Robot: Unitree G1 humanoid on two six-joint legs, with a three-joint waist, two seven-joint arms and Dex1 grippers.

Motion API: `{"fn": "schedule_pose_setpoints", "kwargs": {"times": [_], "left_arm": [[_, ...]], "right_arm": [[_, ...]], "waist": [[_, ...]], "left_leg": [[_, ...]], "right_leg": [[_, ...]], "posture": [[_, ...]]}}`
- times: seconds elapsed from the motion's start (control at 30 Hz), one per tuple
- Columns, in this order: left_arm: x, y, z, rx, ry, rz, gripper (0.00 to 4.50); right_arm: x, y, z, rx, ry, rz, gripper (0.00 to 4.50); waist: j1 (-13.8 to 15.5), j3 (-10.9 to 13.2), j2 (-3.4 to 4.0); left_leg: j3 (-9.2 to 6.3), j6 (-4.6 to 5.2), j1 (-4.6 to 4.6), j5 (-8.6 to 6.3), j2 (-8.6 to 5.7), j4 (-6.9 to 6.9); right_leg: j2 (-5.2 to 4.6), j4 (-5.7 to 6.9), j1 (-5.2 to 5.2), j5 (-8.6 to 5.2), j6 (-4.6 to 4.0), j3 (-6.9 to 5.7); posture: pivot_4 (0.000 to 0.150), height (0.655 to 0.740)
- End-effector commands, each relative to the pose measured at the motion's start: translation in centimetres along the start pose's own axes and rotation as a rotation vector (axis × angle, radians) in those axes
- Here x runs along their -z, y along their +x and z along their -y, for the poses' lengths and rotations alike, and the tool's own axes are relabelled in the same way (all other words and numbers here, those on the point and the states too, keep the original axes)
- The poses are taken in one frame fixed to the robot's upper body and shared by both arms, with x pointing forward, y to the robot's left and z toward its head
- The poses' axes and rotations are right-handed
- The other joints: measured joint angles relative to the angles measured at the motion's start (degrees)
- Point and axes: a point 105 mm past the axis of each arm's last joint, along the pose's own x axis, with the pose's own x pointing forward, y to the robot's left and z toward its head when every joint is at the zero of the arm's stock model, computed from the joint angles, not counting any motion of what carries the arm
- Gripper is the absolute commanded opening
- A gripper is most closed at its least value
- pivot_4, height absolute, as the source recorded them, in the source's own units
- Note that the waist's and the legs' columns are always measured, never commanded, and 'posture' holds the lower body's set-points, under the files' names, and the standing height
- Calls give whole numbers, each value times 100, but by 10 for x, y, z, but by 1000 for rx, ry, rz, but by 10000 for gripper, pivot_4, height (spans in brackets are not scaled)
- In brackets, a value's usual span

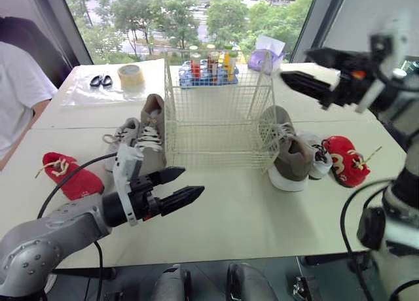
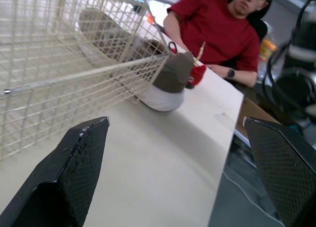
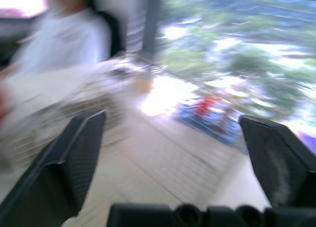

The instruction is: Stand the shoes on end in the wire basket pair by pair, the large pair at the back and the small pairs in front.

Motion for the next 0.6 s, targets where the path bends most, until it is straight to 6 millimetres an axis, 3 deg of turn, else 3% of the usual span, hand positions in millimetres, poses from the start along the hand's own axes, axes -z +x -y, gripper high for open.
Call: {"fn": "schedule_pose_setpoints", "kwargs": {"times": [0.03, 0.13, 0.33, 0.6], "left_arm": [[1, 10, 1, -27, 62, 24, 45000], [16, 17, 0, -29, 24, 6, 45000], [26, 21, -4, -36, 25, -1, 45000], [25, 23, -6, -39, 54, 4, 45000]], "right_arm": [[11, -33, 4, 227, 12, 90, 44635], [42, -50, -9, 359, 67, 62, 44635], [73, -53, -31, 380, 132, 16, 44635], [114, -40, -24, 420, 147, -52, 44635]], "waist": [[30, -1, 29], [26, -11, 65], [-24, -17, 78], [-111, -18, 81]], "left_leg": [[7, 2, 0, 1, -3, 0], [9, 2, 4, 1, 2, -6], [3, 0, 24, 1, 8, -7], [4, 2, 16, 0, 5, -8]], "right_leg": [[-2, 2, -4, 0, 0, 8], [9, 11, -9, 6, 13, 11], [19, 12, 3, -5, 4, 10], [15, 5, 0, -6, 3, 12]], "posture": [[1500, 7400], [1500, 7400], [1500, 7400], [1500, 7400]]}}
